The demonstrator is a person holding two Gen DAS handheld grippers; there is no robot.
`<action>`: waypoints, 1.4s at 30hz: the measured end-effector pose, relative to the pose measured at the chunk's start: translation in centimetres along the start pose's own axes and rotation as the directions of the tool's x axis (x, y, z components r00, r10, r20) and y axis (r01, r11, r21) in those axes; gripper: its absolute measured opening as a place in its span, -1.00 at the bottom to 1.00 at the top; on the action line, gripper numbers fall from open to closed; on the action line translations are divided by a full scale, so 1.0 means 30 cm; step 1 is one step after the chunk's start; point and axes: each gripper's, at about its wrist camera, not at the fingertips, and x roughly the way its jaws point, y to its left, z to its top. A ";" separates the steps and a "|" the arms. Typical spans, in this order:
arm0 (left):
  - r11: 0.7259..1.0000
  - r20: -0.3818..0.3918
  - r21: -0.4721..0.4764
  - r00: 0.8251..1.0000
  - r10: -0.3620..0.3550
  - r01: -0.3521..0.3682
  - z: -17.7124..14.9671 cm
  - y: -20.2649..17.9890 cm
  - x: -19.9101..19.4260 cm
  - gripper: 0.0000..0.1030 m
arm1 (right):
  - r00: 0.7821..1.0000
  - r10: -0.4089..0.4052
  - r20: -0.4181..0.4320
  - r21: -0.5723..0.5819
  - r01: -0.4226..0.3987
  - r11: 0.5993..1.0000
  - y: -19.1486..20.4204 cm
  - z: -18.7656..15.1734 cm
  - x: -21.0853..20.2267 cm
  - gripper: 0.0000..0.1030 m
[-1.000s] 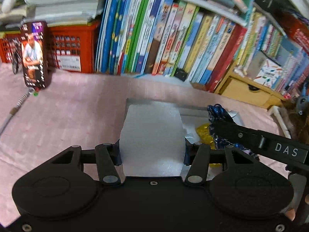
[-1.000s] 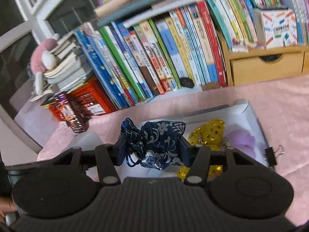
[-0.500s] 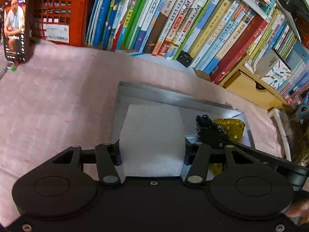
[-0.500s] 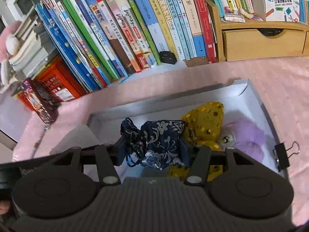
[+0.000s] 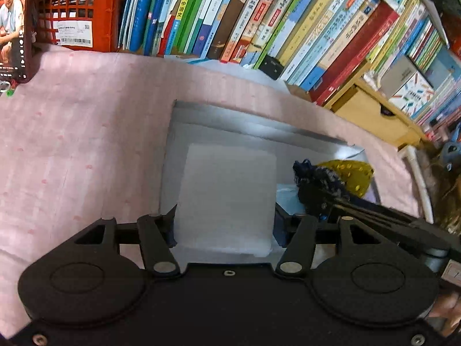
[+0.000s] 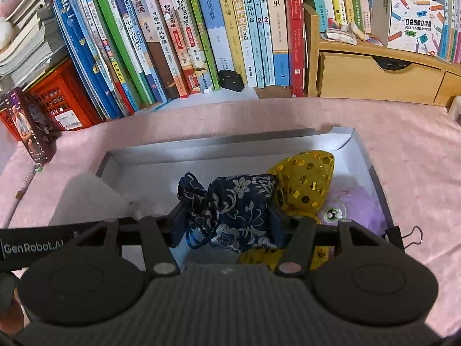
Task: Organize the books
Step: 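Lower and release the foam block with the left tool while the right releases the pouch in the tray, then grasp the white tissue with the left tool while the right grasps the green patterned cloth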
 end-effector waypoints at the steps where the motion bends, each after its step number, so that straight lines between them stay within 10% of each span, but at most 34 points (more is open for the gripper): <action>1: 1.000 -0.002 0.005 1.000 0.003 -0.003 -0.001 0.001 -0.001 0.15 | 1.000 0.002 0.002 -0.001 -0.002 1.000 -0.001 -0.001 0.000 0.34; 21: 0.991 0.152 0.127 0.988 0.019 -0.039 -0.092 -0.045 -0.195 0.61 | 0.993 0.073 0.092 -0.013 -0.072 0.997 -0.024 -0.040 -0.145 0.73; 42: 0.953 0.419 0.259 0.907 0.034 -0.156 -0.422 0.026 -0.529 0.79 | 0.910 0.271 0.313 -0.181 -0.223 0.958 -0.035 -0.292 -0.501 0.87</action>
